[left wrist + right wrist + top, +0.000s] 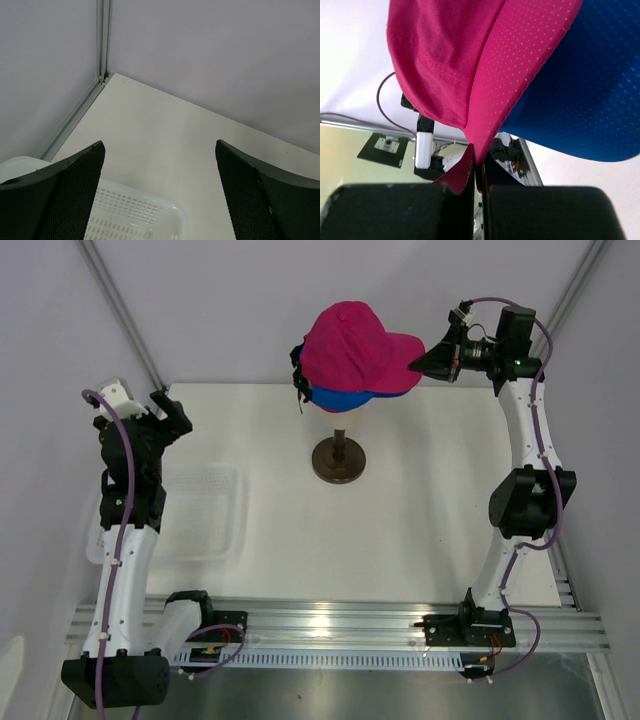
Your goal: Stack the hats
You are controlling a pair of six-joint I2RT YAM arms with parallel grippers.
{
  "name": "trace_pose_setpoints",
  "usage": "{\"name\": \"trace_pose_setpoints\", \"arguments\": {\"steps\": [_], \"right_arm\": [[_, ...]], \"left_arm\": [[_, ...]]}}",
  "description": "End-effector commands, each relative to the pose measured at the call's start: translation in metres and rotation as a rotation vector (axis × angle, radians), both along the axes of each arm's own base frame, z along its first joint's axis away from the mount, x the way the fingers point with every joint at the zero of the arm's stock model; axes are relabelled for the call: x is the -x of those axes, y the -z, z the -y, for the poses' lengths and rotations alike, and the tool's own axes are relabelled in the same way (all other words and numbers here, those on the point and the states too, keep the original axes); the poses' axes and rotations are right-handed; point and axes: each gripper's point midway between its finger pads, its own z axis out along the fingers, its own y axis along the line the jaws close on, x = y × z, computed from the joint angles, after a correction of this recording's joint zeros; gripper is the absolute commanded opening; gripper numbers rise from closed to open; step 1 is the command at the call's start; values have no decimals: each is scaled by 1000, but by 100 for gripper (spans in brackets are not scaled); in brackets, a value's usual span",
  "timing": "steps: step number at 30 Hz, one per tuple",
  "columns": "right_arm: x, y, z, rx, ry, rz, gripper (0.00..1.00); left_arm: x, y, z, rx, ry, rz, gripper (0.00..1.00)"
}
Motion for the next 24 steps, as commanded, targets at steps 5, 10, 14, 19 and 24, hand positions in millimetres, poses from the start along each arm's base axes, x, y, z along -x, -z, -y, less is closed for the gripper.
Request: {"name": "trace_pose_setpoints", "arguments": {"steps": [5,10,14,19,24], "right_arm": [[-12,32,-18,13,-52,21,0],[-21,38,-21,0,-75,49,0],[-24,48,-20,-1,-89,46,0],[-26,61,-21,10,-93,56,0],[-30,70,-21,20,-82,44,0]], "left_arm": [[-22,-48,50,30,225,149,90],[-37,-80,120,25,483,218,89],[-61,-94,155,39,597,240,89],[-89,-116,177,119,638,252,90],[-118,-96,208,197,684,115,91]]}}
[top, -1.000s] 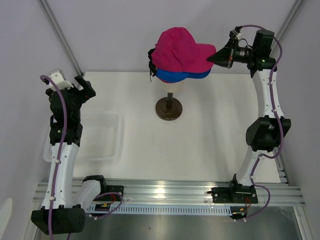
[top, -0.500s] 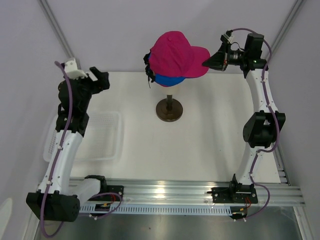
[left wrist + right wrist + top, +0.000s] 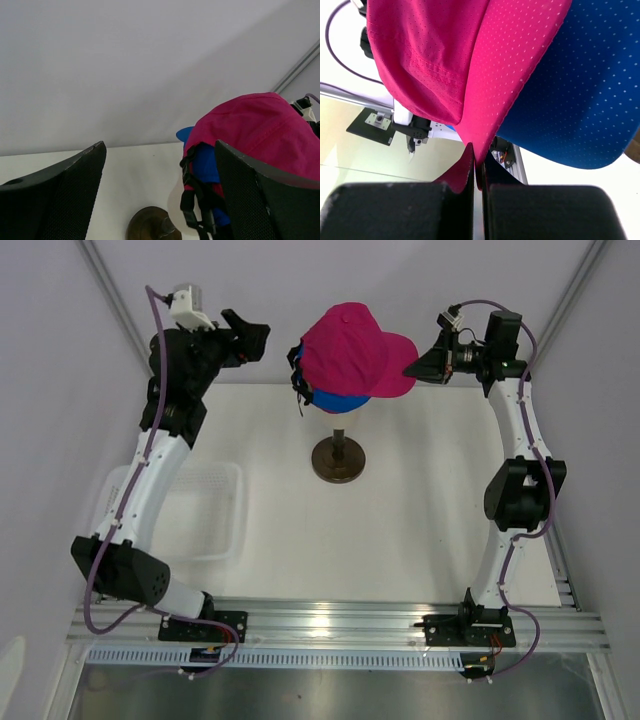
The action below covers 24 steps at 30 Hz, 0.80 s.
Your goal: Stack the hats
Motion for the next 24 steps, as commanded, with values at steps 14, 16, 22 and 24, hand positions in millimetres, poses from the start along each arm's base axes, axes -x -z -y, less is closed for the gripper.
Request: {"name": "trace_pose_setpoints", "arguments": {"steps": [14,16,22,24], "right_arm": [[-22,27,-3,35,69,-20,0],[-23,26,-2,35,72,-19,0],[-23,25,-3,37,78,-17,0],[-22,25,-3,38,80,-17,0]], "left_arm": [[-13,68,60,-62,131,-307,81],[-11,72,60,-74,131,-312,77],[-8,65,71,-69,168,-272,51],[-8,57,78,-69,186,-255,40]]}}
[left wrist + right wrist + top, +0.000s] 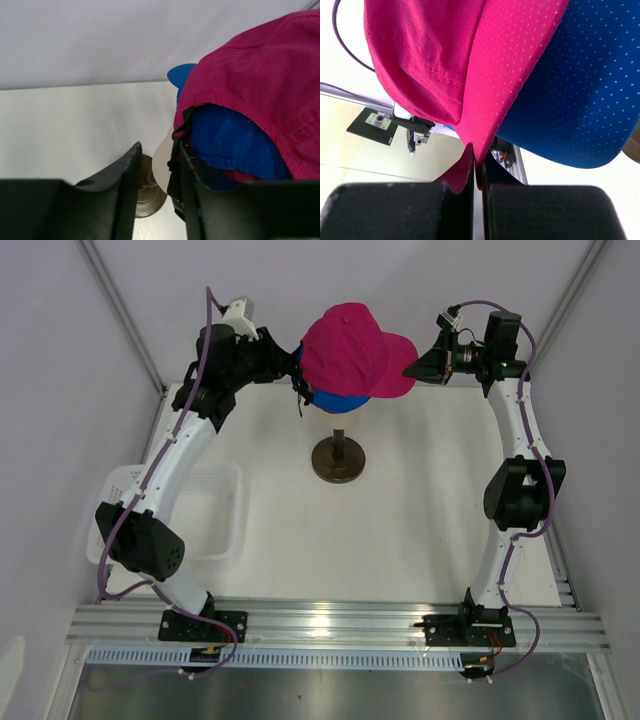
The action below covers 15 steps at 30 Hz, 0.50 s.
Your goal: Stack the hats
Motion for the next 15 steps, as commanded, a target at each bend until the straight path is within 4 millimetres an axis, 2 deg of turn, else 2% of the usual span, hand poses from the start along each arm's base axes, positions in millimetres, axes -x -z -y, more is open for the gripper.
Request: {"name": "trace_pose_setpoints", "arguments": {"steps": [1,2,4,6,7,10,15], "right_arm": [[-21,21,-3,39,83,-11,0],[-20,19,-3,39,83,-5,0],[-21,18,-3,38,84,3,0],[-19,15,-3,38,85,4,0],[-19,15,-3,38,86,6,0],[-22,15,-3,40,97,10,0],[-28,4,1,27,125,19,0]], "left_arm": [[12,-25,16,-3,61,68,36],[12,-28,17,-9,58,77,26],[14,-38,18,-28,51,111,17],[14,-39,14,-48,20,128,4],[18,-51,10,-44,5,158,1],[20,-61,2,-64,-32,199,1],[39,-93,-2,-96,-41,285,1]]}}
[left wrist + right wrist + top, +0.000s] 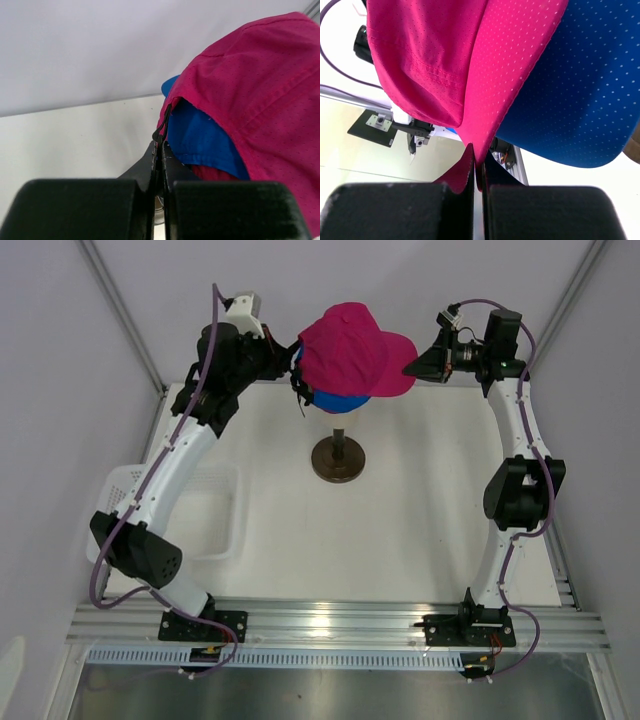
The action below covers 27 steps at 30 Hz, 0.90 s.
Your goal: Stack the hats
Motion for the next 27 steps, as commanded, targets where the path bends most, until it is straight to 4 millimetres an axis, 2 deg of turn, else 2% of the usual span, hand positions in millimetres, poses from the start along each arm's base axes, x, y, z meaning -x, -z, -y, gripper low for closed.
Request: {"name": "trace_pose_setpoints", "arguments": {"steps": [1,6,7,8,12,14,15,18,19,21,22,24,27], "right_arm": [[-26,1,1,23,120,37,0],[-23,-36,0,-13,105,116,0],[-21,-41,0,-22,102,97,0],[-18,-48,-1,-28,99,108,0],[-11,-76,0,-62,86,194,0],[-9,-82,3,-83,84,150,0],[-8,-87,3,-90,81,192,0],[-10,-84,5,-97,72,173,0],[-10,-83,5,-96,66,168,0],[-12,-80,6,-99,64,155,0],[-12,-79,5,-98,58,151,0],[-13,-76,6,-95,54,141,0],[-14,-74,8,-91,54,139,0]], "left_arm": [[31,-72,-7,-11,-17,191,1],[49,-100,-1,-32,3,269,1],[52,-97,1,-38,11,258,1],[56,-107,1,-33,15,274,1],[65,-111,-3,-41,10,269,1],[72,-116,-8,-37,1,277,1],[75,-117,-9,-36,3,278,1],[85,-122,-14,-31,0,282,1],[87,-118,-15,-34,1,272,1],[96,-125,-19,-16,-1,292,1],[96,-118,-18,-20,2,277,1],[102,-120,-19,-10,4,279,1],[100,-105,-15,-17,12,245,1]]}}
